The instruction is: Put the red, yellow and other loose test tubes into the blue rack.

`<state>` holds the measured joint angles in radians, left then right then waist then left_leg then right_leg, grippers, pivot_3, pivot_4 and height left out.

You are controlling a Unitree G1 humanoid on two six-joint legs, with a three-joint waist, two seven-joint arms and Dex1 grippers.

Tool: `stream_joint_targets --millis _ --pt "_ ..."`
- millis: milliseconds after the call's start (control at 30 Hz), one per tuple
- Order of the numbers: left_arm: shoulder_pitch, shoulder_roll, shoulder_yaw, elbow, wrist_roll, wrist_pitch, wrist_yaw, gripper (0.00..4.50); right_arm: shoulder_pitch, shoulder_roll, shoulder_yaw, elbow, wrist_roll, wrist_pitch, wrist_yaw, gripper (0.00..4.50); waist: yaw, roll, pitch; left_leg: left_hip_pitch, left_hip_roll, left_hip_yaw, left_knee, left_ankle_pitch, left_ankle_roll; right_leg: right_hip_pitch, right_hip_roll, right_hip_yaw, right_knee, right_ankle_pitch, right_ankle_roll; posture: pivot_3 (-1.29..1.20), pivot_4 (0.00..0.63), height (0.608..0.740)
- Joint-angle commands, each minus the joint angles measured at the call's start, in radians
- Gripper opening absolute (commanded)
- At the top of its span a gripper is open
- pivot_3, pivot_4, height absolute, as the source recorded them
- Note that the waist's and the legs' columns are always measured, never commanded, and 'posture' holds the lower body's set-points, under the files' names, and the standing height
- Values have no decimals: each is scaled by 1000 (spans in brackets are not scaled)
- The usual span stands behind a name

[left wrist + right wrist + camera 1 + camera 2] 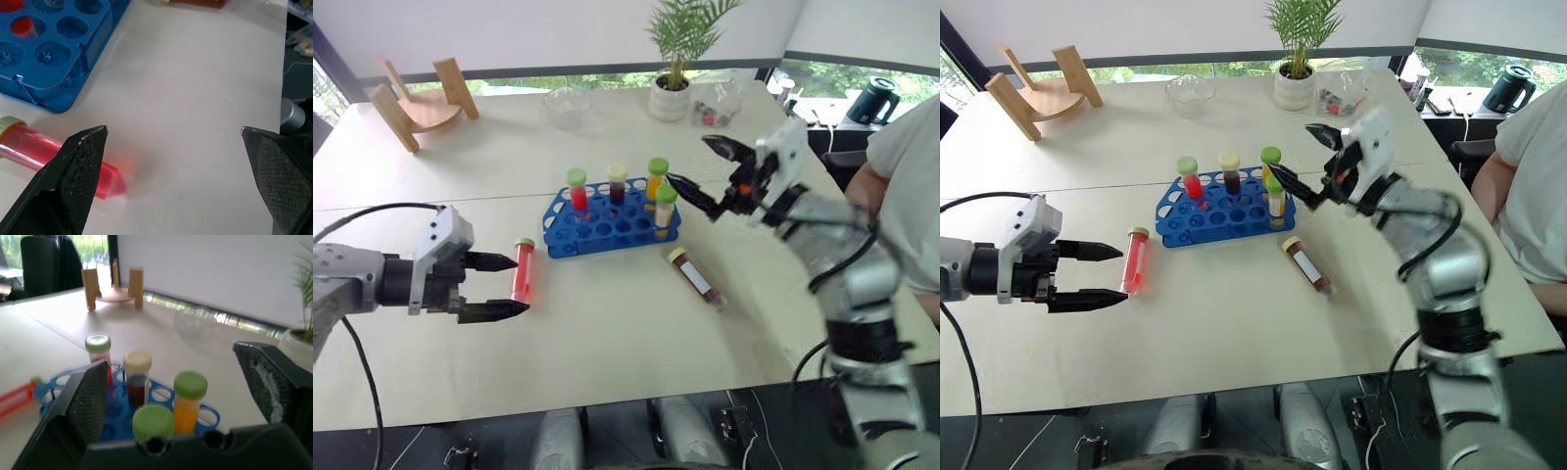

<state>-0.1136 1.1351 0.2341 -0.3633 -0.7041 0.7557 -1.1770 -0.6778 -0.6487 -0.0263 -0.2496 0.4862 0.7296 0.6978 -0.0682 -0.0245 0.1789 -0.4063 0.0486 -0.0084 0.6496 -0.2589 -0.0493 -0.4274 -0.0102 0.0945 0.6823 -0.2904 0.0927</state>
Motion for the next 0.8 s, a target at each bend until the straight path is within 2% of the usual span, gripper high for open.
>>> stream_joint_targets --millis 33,100,167,300,467,600,733,800 --pt "10 5 9 -39 15 -22 -2 4500 -115 -141 71 6 120 319 149 4452 0 0 0 0 0 0 -1 0 0 0 0 0 0 0 0 0 150 740" --pt "40 38 17 -66 45 -47 -26 4500 -254 -275 290 77 91 515 280 4452 -2 2 1 0 0 0 0 -1 1 0 0 0 -1 -1 -1 0 150 740" --pt "54 57 21 -91 65 -61 -33 4500 -330 -345 454 115 52 542 402 4452 -1 1 2 0 0 2 -1 -1 2 -2 0 1 -1 -1 -2 0 150 740" --pt "51 59 18 -144 66 -52 -7 4500 -425 -276 611 231 20 593 471 4452 -4 2 2 -1 1 3 -1 -2 3 -2 0 1 -2 -2 -4 0 150 740" --pt "59 23 32 -225 29 -12 58 4500 -478 -162 730 385 -55 626 461 4452 -2 2 2 -2 1 3 0 -2 3 -3 0 1 -2 -1 -1 0 150 740" --pt "80 -18 35 -285 1 16 117 4500 -457 -83 779 496 -151 624 365 4452 1 2 2 -2 0 2 0 -2 3 -3 0 1 -2 -1 -1 0 150 740" --pt "78 -64 8 -303 0 18 165 4500 -419 -60 823 534 -222 578 336 4452 -3 -2 0 0 1 2 1 -2 3 0 0 0 -2 -1 -1 0 150 740" --pt "86 -81 -8 -305 13 12 179 4500 -385 -67 833 503 -243 575 321 3904 -2 -4 -2 3 1 2 2 -2 3 3 0 1 -2 -1 -2 0 150 740"
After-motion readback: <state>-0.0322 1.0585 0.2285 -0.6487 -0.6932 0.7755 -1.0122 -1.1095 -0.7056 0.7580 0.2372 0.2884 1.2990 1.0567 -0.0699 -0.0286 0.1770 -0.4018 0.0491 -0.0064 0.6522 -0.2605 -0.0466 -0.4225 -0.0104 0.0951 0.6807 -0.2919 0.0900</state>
